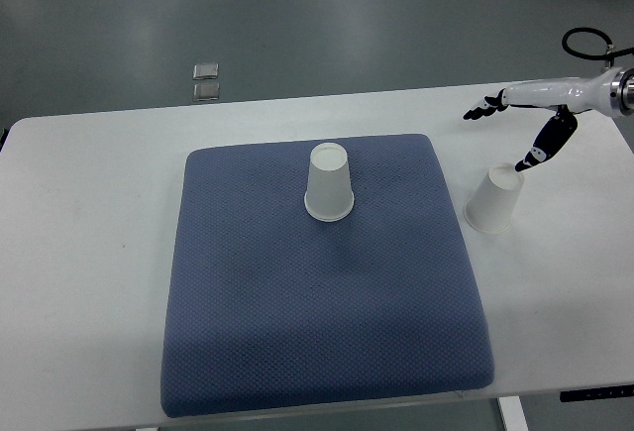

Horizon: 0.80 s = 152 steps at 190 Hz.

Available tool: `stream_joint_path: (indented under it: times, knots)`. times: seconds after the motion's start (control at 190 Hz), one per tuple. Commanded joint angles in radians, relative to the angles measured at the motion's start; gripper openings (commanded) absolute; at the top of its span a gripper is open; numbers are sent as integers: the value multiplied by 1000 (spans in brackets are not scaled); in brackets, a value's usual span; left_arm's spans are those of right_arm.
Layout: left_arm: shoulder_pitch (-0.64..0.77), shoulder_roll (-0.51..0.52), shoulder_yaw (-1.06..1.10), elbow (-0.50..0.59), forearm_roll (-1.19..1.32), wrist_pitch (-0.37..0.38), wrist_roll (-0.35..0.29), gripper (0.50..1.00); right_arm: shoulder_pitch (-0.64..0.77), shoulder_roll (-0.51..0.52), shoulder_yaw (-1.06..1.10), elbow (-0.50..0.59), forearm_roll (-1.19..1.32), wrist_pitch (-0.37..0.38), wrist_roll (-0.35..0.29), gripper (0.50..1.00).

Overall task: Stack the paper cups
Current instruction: 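Reach the right hand down over the standing white paper cup, then close the right hand fingers around the white paper cup and lift it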

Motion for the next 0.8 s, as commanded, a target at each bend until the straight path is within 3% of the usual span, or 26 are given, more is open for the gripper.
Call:
stream_joint_path:
  times: [0.0,0.468,0.795]
  knots:
    - [0,0,0,0,0,0,0,1000,1,8,-24,9,-45,-2,0,909]
    - [0,0,0,0,0,0,0,1000,-39,73,-100,-10,-114,-79,-11,909]
    - [0,0,0,0,0,0,0,1000,-83,100,-100,-97,-128,-165,-12,901]
